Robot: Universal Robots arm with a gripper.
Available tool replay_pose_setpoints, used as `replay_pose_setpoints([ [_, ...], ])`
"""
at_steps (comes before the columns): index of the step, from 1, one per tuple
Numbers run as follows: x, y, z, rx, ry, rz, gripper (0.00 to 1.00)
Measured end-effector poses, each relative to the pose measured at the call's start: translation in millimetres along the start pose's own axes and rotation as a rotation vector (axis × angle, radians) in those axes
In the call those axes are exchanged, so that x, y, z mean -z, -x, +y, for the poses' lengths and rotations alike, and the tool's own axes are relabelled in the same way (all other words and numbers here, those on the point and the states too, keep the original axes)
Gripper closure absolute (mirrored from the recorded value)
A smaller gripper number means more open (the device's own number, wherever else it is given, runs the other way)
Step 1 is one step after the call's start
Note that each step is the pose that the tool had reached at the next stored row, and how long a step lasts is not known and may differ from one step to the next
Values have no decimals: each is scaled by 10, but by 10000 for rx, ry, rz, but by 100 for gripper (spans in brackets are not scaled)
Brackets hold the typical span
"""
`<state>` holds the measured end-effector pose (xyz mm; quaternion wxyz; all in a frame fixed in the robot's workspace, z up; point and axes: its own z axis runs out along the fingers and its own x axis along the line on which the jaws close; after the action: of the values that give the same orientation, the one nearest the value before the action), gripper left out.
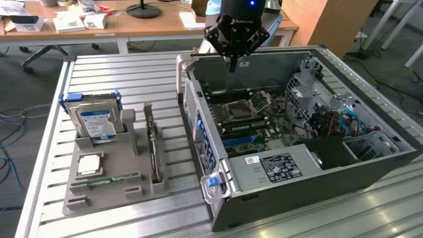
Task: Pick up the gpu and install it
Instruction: 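Reach for the gpu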
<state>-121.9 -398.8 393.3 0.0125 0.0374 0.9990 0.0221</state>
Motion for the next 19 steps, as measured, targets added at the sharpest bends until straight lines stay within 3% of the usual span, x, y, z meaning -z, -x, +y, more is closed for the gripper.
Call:
replay_pose_setpoints([
  [19,0,-8,0,-1,0,0,89],
])
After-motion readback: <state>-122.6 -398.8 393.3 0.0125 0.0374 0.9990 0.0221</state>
